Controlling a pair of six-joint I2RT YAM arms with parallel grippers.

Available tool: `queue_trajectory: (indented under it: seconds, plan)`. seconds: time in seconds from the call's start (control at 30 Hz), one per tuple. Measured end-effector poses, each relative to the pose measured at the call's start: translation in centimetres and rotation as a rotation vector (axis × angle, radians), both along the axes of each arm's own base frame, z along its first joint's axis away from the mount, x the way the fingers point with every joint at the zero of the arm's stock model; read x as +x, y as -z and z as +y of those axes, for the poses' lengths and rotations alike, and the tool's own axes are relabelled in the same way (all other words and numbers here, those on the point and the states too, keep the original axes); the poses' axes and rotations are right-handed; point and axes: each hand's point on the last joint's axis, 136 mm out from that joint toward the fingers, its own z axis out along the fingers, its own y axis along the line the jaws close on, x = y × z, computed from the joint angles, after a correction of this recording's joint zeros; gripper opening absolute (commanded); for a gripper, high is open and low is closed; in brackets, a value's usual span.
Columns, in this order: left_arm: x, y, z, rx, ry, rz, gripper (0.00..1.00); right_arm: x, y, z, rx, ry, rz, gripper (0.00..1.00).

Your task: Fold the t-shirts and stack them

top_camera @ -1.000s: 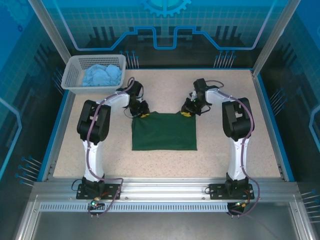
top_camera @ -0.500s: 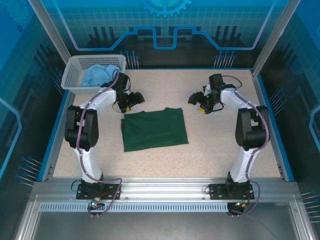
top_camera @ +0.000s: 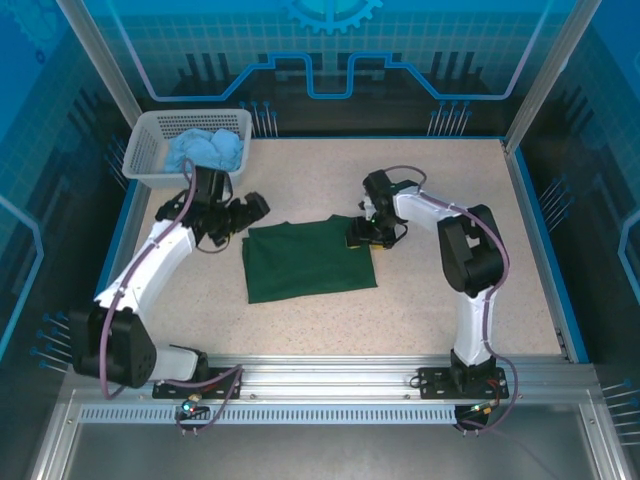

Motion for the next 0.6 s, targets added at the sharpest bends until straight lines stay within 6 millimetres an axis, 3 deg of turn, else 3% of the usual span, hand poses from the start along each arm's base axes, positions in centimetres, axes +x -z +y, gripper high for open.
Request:
queue_trajectory:
  seconds: [0.17, 0.37, 0.47, 0.6]
  plan:
    - [-4.7, 3.7, 1.7, 0.021, -0.103, 0.101, 0.99, -0.4, 0.3, 0.9, -0.058, -0.029, -0.02, 0.29]
    - [-6.8, 3.2, 2.6, 0.015, -0.173, 0.097, 0.99, 0.5, 0.2, 0.2, -0.151, -0.029, -0.049, 0.06]
    - [-7.5, 2.8, 2.8, 0.011, -0.184, 0.098, 0.99, 3.6, -0.1, -1.3, -0.242, -0.023, -0.097, 0.01]
    - [-8.7, 2.8, 3.0, 0.023, -0.185, 0.14, 0.99, 8.8, -0.8, -6.2, -0.396, 0.019, -0.174, 0.0]
